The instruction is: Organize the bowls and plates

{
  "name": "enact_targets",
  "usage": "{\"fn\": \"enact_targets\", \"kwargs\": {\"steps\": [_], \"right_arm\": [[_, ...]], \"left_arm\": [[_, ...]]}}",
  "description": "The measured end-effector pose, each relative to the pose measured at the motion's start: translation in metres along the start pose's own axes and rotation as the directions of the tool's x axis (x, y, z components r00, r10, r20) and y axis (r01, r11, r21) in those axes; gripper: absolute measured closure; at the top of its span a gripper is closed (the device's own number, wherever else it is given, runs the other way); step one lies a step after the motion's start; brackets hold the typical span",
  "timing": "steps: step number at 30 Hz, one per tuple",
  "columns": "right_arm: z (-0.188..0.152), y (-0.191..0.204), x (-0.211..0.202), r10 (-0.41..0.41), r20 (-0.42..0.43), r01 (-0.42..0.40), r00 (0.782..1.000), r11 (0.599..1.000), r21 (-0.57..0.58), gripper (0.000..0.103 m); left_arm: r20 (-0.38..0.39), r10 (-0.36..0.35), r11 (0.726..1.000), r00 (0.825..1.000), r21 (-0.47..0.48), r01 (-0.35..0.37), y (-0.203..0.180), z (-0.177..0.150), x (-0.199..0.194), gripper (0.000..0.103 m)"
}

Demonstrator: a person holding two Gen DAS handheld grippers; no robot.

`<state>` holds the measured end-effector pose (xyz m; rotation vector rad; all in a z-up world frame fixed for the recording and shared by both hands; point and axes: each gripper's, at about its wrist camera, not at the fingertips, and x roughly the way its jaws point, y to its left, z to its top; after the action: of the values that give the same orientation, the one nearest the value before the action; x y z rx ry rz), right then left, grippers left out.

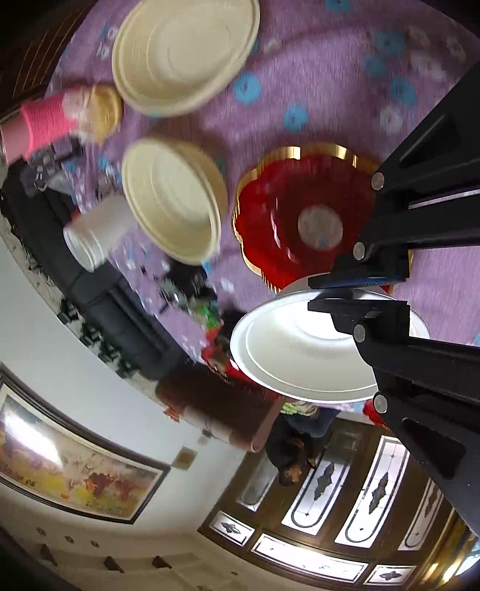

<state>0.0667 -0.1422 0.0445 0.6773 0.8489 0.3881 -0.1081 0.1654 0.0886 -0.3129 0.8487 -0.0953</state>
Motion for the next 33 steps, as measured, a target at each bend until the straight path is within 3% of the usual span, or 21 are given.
{"fn": "enact_targets", "kwargs": {"steps": [8, 14, 18, 24, 27, 28, 30, 33], "right_arm": [[-0.006, 0.058, 0.077, -0.061, -0.050, 0.055, 0.997, 0.992, -0.113, 0.096], [-0.012, 0.063, 0.115, -0.128, -0.100, 0.109, 0.987, 0.977, -0.181, 0.094], [-0.014, 0.062, 0.108, -0.152, -0.081, 0.130, 0.985, 0.964, -0.232, 0.091], [-0.003, 0.038, 0.053, -0.157, -0.006, 0.152, 0.988, 0.962, -0.229, 0.085], [0.004, 0.009, 0.023, -0.211, 0.040, 0.215, 0.977, 0.958, -0.191, 0.070], [0.005, -0.001, 0.015, -0.240, 0.052, 0.246, 0.969, 0.952, -0.184, 0.060], [0.005, -0.019, 0.007, -0.311, 0.067, 0.318, 0.948, 0.931, -0.180, 0.057], [0.003, -0.036, 0.011, -0.356, 0.033, 0.356, 0.934, 0.920, -0.165, 0.058]], "left_arm": [[-0.009, 0.004, 1.000, 1.000, -0.002, -0.004, 0.004, -0.003, -0.001, 0.028], [-0.005, 0.010, 1.000, 1.000, -0.010, -0.010, 0.011, -0.003, -0.003, 0.028], [-0.009, 0.005, 1.000, 1.000, -0.015, -0.005, 0.011, -0.003, -0.001, 0.028], [-0.013, -0.009, 1.000, 1.000, -0.006, 0.009, 0.005, -0.005, 0.002, 0.028], [-0.018, -0.020, 1.000, 1.000, 0.001, 0.020, -0.001, -0.006, 0.005, 0.028], [-0.022, -0.026, 1.000, 0.999, 0.005, 0.027, -0.005, -0.007, 0.008, 0.028], [-0.031, -0.036, 0.999, 0.999, 0.016, 0.036, -0.012, -0.007, 0.010, 0.028], [-0.044, -0.041, 0.998, 0.998, 0.046, 0.043, -0.026, -0.011, 0.013, 0.028]]}}
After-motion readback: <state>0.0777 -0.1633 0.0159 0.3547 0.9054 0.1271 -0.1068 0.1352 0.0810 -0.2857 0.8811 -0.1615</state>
